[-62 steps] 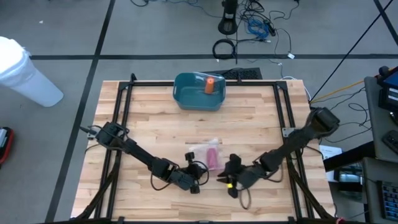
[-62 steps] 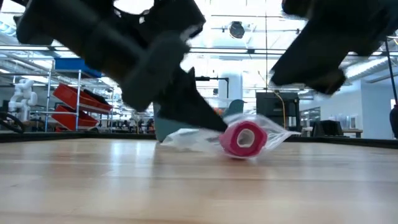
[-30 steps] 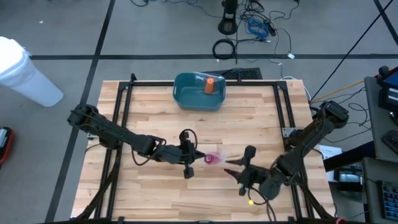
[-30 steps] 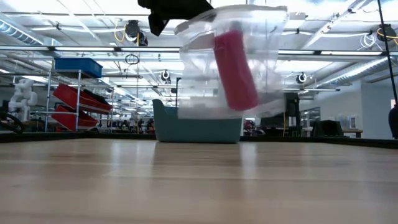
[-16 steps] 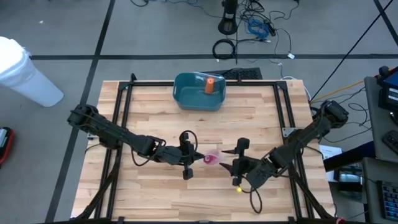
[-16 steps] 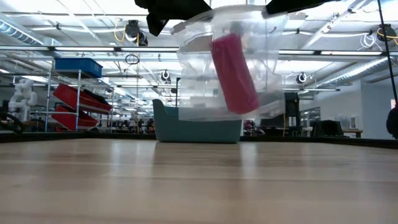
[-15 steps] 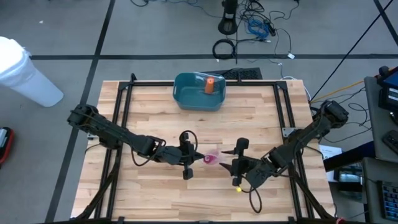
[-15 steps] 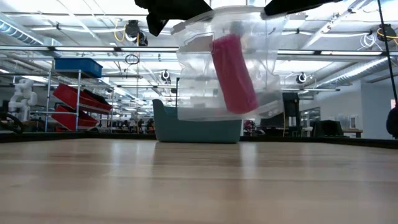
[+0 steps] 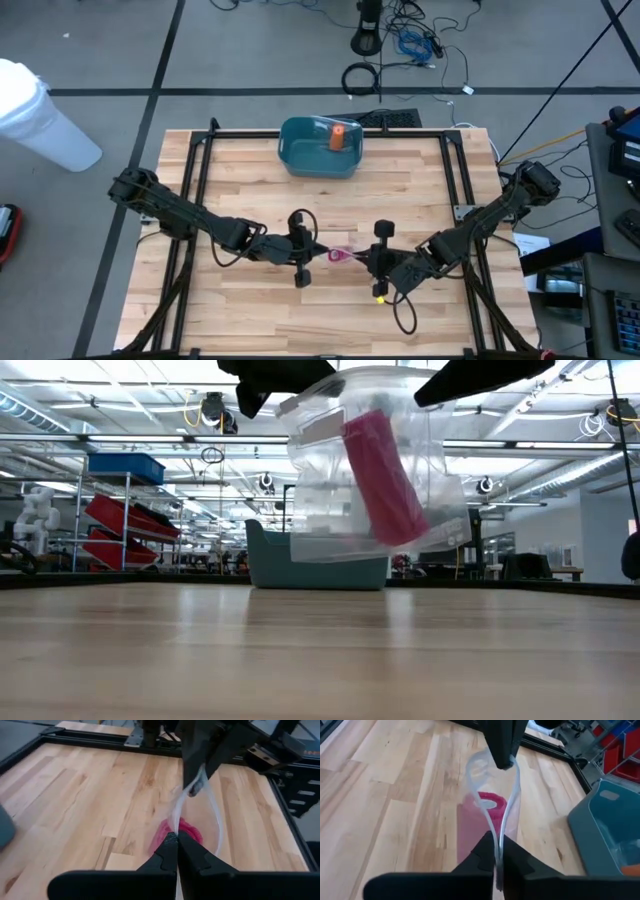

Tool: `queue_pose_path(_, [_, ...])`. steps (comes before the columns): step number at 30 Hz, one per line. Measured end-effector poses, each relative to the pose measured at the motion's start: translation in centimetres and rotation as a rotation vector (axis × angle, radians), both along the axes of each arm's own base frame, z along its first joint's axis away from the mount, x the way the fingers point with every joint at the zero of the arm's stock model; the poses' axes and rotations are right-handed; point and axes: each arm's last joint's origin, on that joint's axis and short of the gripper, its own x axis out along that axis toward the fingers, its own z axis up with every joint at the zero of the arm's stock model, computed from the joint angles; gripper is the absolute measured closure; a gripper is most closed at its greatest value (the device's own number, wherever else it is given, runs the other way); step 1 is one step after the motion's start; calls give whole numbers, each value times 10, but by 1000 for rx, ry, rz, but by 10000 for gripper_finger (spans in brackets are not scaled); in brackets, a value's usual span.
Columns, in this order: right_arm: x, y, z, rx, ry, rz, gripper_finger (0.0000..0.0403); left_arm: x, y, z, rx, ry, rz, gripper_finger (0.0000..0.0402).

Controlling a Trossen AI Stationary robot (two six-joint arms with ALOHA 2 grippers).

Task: Roll bandage
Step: Close the transparent zip lock containing the rolled pink bandage

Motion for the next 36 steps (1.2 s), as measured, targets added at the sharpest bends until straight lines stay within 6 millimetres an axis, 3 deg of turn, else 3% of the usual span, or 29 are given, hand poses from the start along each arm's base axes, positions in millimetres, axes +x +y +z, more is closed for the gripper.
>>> queue_pose_path(3, [-2, -1, -1, 18, 11, -18, 402, 0, 1, 0, 9, -5, 29, 388])
queue_pose_path(14, [-14, -11, 6, 114, 30, -109, 403, -21, 1, 18, 56, 30, -7, 270])
queue_pose_path(19, [-24, -12, 23, 156, -29, -94, 403, -28, -2, 6, 68, 97, 14, 263])
queue_pose_path(25, [-35, -8, 33, 150, -51, -38, 403, -33, 4, -2, 116, 139, 168, 263])
queue_pose_path(36, [-35, -8, 34, 135, -64, -47, 403, -30, -2, 0, 173, 124, 24, 262])
